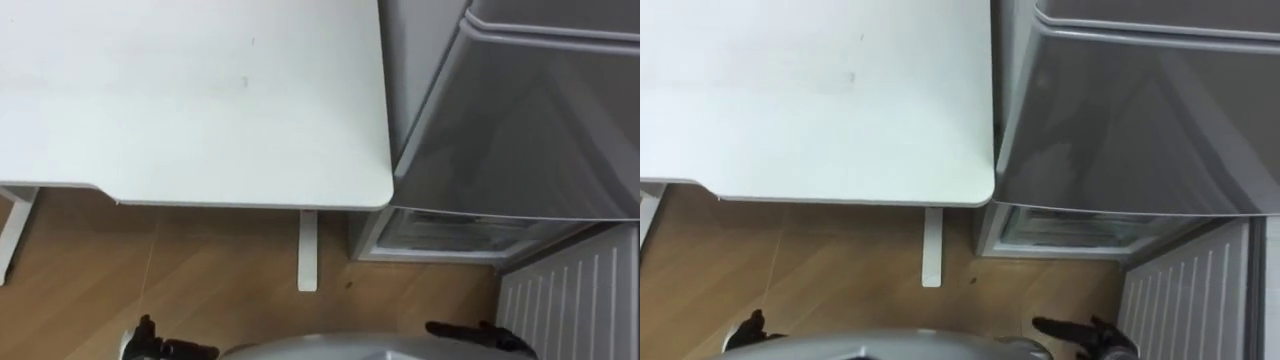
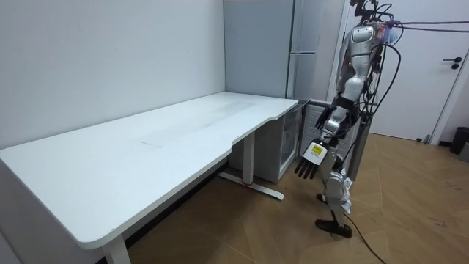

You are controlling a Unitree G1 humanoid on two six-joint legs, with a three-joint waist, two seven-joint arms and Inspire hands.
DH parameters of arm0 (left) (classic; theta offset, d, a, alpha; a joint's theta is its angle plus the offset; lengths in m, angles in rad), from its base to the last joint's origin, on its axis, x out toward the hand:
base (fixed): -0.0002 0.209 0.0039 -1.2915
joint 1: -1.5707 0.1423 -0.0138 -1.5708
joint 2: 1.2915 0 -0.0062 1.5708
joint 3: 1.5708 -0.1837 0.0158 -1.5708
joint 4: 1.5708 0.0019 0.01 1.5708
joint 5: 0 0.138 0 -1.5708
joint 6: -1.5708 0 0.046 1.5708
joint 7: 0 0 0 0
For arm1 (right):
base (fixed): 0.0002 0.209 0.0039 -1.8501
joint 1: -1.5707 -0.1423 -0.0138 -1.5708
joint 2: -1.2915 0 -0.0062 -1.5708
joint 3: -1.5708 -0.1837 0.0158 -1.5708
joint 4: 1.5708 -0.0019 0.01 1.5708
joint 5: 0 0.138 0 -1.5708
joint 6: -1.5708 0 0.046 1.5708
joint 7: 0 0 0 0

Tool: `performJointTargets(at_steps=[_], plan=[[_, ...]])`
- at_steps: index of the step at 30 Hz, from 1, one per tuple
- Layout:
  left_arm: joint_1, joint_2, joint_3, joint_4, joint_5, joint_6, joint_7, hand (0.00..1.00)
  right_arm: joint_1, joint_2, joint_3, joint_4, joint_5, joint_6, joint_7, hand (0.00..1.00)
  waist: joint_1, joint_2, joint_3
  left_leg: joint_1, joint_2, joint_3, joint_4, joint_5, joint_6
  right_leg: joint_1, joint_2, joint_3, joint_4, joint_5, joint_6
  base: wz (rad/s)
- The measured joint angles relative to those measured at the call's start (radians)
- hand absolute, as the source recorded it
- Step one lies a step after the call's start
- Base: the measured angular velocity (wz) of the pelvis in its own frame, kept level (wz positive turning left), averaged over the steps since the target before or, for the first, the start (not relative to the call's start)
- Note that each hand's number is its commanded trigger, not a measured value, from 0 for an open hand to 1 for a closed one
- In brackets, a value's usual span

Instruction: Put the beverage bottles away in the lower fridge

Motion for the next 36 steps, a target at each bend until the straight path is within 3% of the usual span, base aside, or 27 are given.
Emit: performJointTargets(at_steps=[8, 11, 15, 20, 23, 25, 27, 30, 36], plan=[[0.004, 0.031, 0.002, -0.007, 0.050, 0.000, -0.044, 0.00, -0.012, -0.041, -0.062, -0.310, -0.093, -0.031, -0.114, 0.00, -0.016, -0.014, -0.0007, 0.001, 0.000, 0.013, 0.000, 0.002, 0.003, -0.011, 0.001, 0.022, 0.000, 0.011, 0.002, -0.06], [0.008, 0.035, 0.004, -0.014, 0.058, 0.004, -0.057, 0.00, -0.016, -0.045, -0.079, -0.355, -0.137, -0.007, -0.161, 0.00, -0.022, -0.017, -0.0022, -0.002, 0.001, 0.023, -0.002, 0.003, 0.005, -0.016, 0.003, 0.031, 0.002, 0.013, 0.002, -0.10], [0.026, 0.021, 0.040, -0.038, 0.071, 0.005, -0.057, 0.00, 0.013, -0.045, -0.080, -0.483, -0.184, 0.039, -0.233, 0.00, -0.024, -0.003, -0.0012, -0.006, -0.003, 0.037, -0.024, 0.012, 0.010, -0.052, 0.004, 0.056, 0.023, 0.014, 0.002, -0.20], [0.061, 0.014, 0.097, -0.068, 0.091, 0.007, -0.056, 0.00, 0.030, -0.047, -0.106, -0.604, -0.191, 0.042, -0.328, 0.00, -0.031, 0.005, -0.0012, -0.007, -0.004, 0.049, -0.036, 0.019, 0.010, -0.079, 0.007, 0.081, 0.040, 0.013, 0.001, -0.17], [0.093, 0.014, 0.108, -0.112, 0.090, 0.012, -0.054, 0.00, 0.022, -0.077, -0.146, -0.716, -0.188, -0.002, -0.404, 0.00, -0.042, -0.009, -0.0042, -0.002, -0.003, 0.056, -0.036, 0.019, 0.010, -0.074, 0.007, 0.084, 0.040, 0.013, 0.001, -0.02], [0.108, 0.017, 0.109, -0.140, 0.090, 0.023, -0.050, 0.00, 0.014, -0.107, -0.153, -0.725, -0.188, -0.005, -0.449, 0.00, -0.047, -0.028, -0.0103, -0.001, -0.002, 0.056, -0.035, 0.019, 0.010, -0.069, 0.007, 0.081, 0.036, 0.014, 0.000, 0.06], [0.120, 0.017, 0.110, -0.148, 0.091, 0.032, -0.050, 0.00, 0.015, -0.106, -0.176, -0.726, -0.188, -0.005, -0.469, 0.00, -0.048, -0.044, -0.0074, -0.001, -0.001, 0.056, -0.034, 0.019, 0.010, -0.066, 0.008, 0.078, 0.033, 0.015, -0.001, 0.02], [0.134, 0.017, 0.110, -0.152, 0.098, 0.053, -0.050, 0.00, 0.018, -0.107, -0.220, -0.740, -0.187, -0.005, -0.503, 0.00, -0.054, -0.062, -0.0090, -0.003, -0.001, 0.056, -0.035, 0.019, 0.010, -0.067, 0.007, 0.078, 0.031, 0.017, -0.001, 0.00], [0.149, 0.017, 0.111, -0.193, 0.114, 0.091, -0.048, 0.00, 0.027, -0.120, -0.257, -0.769, -0.187, -0.005, -0.545, 0.00, -0.061, -0.049, -0.0093, -0.002, 0.000, 0.054, -0.041, 0.019, 0.010, -0.067, 0.009, 0.074, 0.031, 0.018, -0.002, 0.00]])
